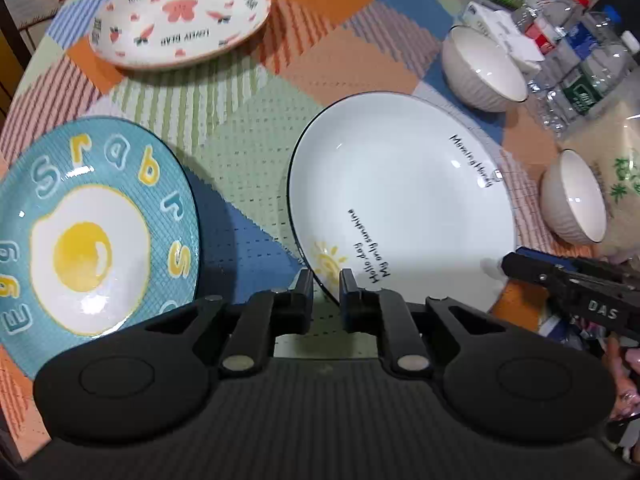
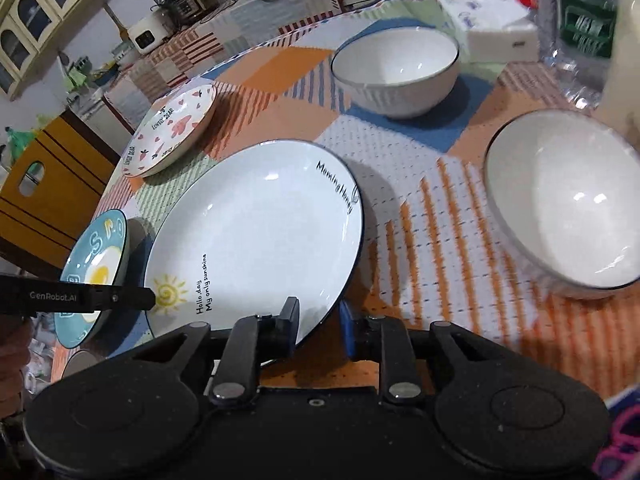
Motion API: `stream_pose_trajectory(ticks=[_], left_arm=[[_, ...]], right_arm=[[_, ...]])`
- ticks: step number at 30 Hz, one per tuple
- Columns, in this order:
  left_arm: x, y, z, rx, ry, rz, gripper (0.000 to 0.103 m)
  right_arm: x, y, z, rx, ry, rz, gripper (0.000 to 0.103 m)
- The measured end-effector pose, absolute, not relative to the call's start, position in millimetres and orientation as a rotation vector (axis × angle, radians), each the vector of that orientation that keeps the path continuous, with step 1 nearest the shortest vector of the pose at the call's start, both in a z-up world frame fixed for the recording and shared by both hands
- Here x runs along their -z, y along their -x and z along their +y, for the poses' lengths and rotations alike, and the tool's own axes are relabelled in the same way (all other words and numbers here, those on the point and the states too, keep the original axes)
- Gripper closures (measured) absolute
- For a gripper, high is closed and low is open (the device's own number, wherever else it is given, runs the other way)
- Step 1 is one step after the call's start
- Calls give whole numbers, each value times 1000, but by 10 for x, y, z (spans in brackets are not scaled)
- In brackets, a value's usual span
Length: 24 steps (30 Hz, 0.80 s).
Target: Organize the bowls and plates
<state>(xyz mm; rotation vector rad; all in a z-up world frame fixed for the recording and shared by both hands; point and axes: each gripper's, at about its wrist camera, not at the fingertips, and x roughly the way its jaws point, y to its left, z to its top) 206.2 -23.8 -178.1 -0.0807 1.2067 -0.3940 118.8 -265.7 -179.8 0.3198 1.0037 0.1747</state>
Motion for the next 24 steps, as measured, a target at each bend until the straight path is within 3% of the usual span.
stream_pose_trajectory(ticks=[16,19,24], left_arm=[[1073,-1504,201,333,46,1171,88],[949,-1331,363,294,22,1149,88],[782,-1047,654,280,9,1146,85]], right_arm=[[763,-679,-2050,-388,-18,922,51],[641,-595,-1880,-467,29,880,39],[501,-500,-1597,-550,94,830,35]])
